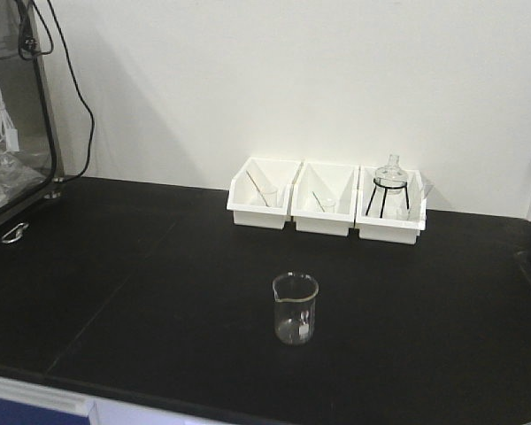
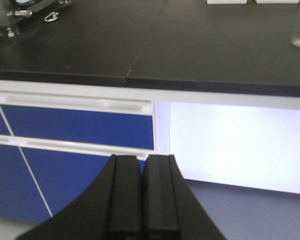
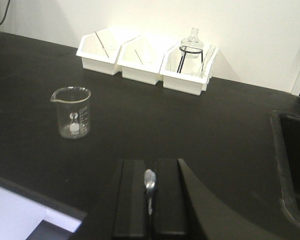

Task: Grab transparent chemical and place on left bench

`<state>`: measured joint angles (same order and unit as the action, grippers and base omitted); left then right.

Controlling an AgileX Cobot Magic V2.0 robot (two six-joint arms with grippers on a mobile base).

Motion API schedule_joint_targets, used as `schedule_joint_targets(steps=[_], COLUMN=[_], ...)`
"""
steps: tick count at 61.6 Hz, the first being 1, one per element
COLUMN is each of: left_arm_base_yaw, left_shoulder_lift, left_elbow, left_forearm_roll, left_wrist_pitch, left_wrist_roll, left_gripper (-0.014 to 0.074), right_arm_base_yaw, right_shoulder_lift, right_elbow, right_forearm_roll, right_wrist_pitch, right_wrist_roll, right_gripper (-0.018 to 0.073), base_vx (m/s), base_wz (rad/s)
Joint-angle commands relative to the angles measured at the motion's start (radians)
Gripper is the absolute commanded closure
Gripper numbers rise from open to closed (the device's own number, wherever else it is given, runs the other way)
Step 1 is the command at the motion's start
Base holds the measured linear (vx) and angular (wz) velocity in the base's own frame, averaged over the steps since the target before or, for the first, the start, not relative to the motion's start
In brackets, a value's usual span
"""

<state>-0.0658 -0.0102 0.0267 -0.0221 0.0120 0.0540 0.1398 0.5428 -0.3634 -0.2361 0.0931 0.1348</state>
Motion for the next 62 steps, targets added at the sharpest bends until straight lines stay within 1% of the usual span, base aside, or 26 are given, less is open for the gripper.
schedule_joint_targets(steps=[1, 33, 62], left_arm_base_yaw=[-0.002, -0.002, -0.002], left_shoulder_lift=[-0.019, -0.019, -0.019], left_elbow=[0.016, 0.016, 0.016], left_forearm_roll=[-0.001, -0.001, -0.001], left_wrist_pitch=[-0.078, -0.078, -0.078], left_wrist_roll=[-0.008, -0.008, -0.008], left_gripper=[0.0600, 0.0600, 0.0600], right_arm_base_yaw=[-0.002, -0.002, -0.002], right_shoulder_lift=[0.001, 0.001, 0.001], right_elbow=[-0.029, -0.029, -0.029], right_forearm_roll=[-0.004, -0.004, -0.003], right_wrist_pitch=[-0.078, -0.078, -0.087], right_wrist_roll=[-0.010, -0.010, -0.010], right_gripper=[0.0564, 0.0564, 0.0564], base_vx=[0.34, 0.29, 0.16], base_wz=[-0.02, -0.08, -0.01])
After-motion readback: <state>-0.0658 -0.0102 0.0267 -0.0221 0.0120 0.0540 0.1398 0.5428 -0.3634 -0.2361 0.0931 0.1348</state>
